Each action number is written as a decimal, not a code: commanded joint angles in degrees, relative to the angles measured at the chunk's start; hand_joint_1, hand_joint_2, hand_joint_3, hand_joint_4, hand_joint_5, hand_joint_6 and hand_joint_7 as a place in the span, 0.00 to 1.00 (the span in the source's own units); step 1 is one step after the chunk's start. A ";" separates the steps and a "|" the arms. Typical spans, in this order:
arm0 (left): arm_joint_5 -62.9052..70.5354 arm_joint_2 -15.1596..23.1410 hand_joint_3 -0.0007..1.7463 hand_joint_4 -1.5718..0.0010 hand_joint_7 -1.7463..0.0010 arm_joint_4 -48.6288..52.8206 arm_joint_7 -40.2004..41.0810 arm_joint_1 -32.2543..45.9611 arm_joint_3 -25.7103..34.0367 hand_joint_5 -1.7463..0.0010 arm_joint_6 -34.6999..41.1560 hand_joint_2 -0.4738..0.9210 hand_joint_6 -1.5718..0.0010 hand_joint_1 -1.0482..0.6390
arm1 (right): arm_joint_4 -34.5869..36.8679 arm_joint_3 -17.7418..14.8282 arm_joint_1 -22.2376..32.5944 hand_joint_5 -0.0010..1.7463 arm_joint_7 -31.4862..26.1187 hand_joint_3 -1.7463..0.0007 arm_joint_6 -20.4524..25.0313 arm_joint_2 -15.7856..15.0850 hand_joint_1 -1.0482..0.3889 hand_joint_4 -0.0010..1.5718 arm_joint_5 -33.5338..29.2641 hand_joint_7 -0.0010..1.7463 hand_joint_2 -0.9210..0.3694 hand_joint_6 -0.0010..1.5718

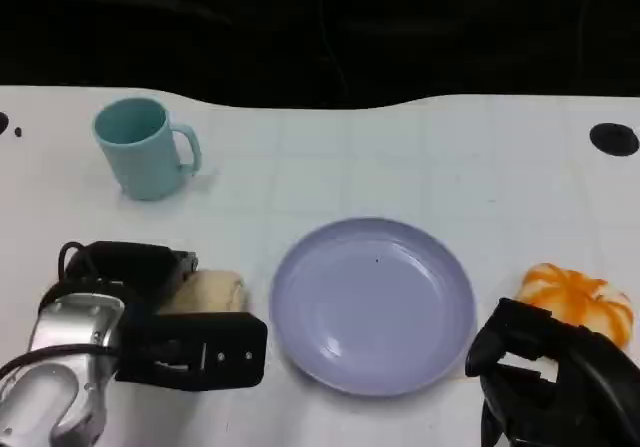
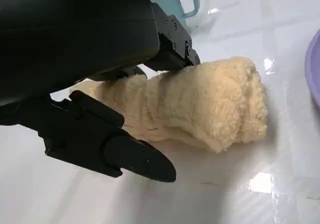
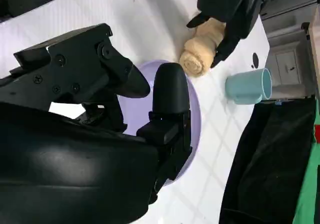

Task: Grasp the towel on the left side of the plate with the left hand and place it into the plate.

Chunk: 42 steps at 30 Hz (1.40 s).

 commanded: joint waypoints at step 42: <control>-14.83 -8.69 0.62 0.41 0.00 -5.16 27.93 -1.76 2.30 0.00 -8.78 0.67 0.57 0.49 | -0.78 -0.18 0.52 1.00 -0.35 0.39 -0.19 -0.77 0.65 0.44 -0.33 0.91 0.19 0.34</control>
